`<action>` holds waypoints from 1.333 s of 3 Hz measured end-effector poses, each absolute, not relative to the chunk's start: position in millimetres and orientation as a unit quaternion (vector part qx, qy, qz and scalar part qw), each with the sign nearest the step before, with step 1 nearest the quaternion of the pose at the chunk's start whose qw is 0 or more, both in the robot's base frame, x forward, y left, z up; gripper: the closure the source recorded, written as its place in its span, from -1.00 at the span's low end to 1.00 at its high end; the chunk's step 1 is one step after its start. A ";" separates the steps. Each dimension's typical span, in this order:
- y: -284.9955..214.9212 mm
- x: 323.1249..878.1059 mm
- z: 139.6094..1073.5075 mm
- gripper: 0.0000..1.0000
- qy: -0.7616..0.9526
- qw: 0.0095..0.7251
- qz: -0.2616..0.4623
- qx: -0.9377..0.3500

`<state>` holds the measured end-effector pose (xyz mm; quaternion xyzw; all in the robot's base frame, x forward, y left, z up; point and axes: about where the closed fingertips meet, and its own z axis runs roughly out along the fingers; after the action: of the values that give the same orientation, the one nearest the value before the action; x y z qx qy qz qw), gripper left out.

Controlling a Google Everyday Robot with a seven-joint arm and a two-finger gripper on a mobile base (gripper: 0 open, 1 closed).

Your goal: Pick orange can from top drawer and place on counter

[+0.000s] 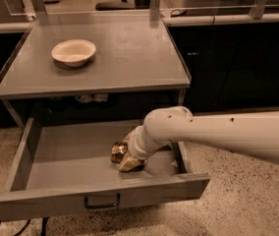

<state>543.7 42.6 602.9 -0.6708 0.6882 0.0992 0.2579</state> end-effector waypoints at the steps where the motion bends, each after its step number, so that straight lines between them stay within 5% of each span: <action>1: 42.6 543.7 602.9 0.27 0.688 0.258 0.099 -0.671; 2: 45.9 537.3 613.4 0.76 0.683 0.268 0.084 -0.674; 3: 56.1 521.8 644.7 1.00 0.665 0.282 0.036 -0.691; 4: 65.5 504.9 700.2 1.00 0.638 0.283 -0.037 -0.716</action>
Offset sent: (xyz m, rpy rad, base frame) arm -0.0150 0.0067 0.0269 -0.0171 -0.0918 -0.0019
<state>504.9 65.5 700.2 -0.7156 0.6376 -0.0367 0.2828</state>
